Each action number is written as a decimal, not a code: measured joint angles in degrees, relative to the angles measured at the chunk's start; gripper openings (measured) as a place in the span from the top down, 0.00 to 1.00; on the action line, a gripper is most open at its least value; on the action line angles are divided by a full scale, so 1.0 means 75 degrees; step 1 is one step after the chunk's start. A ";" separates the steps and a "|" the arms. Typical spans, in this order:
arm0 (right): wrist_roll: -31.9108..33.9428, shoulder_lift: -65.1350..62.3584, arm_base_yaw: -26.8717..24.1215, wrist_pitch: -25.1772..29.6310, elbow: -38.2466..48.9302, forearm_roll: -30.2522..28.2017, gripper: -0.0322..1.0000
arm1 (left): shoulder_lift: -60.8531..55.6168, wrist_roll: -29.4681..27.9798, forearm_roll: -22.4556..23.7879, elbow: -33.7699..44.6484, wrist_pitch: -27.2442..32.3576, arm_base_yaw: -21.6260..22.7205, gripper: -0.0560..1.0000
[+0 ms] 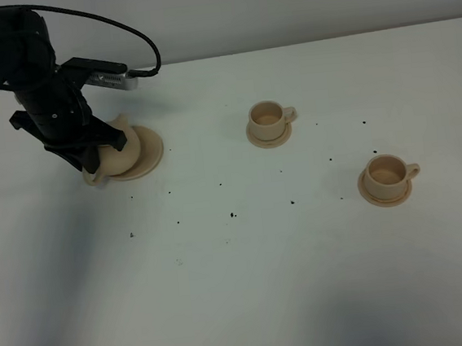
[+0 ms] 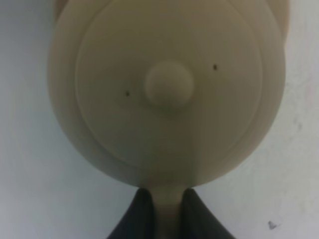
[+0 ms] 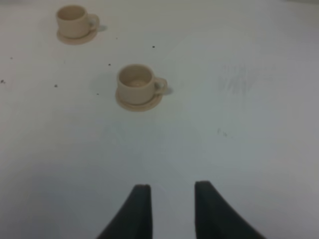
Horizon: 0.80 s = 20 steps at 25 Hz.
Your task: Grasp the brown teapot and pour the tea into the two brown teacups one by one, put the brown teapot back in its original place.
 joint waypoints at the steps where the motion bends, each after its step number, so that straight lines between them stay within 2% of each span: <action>1: 0.0000 0.0000 0.0000 0.0000 0.0000 0.0000 0.73 | -0.0024 0.0033 0.0000 0.0000 0.0000 0.0025 0.80; 8: 0.0000 0.0000 0.0000 0.0000 0.0000 0.0000 0.73 | -0.0059 0.0337 0.0000 0.0000 -0.0079 0.0115 0.80; 12: 0.0000 0.0000 0.0000 0.0000 0.0000 0.0000 0.73 | -0.0059 0.0763 -0.0047 0.0000 -0.0102 0.0115 0.80; 20: 0.0000 0.0000 0.0000 0.0000 0.0000 0.0000 0.73 | -0.0211 0.2589 -0.1041 -0.0321 -0.0316 0.0115 0.80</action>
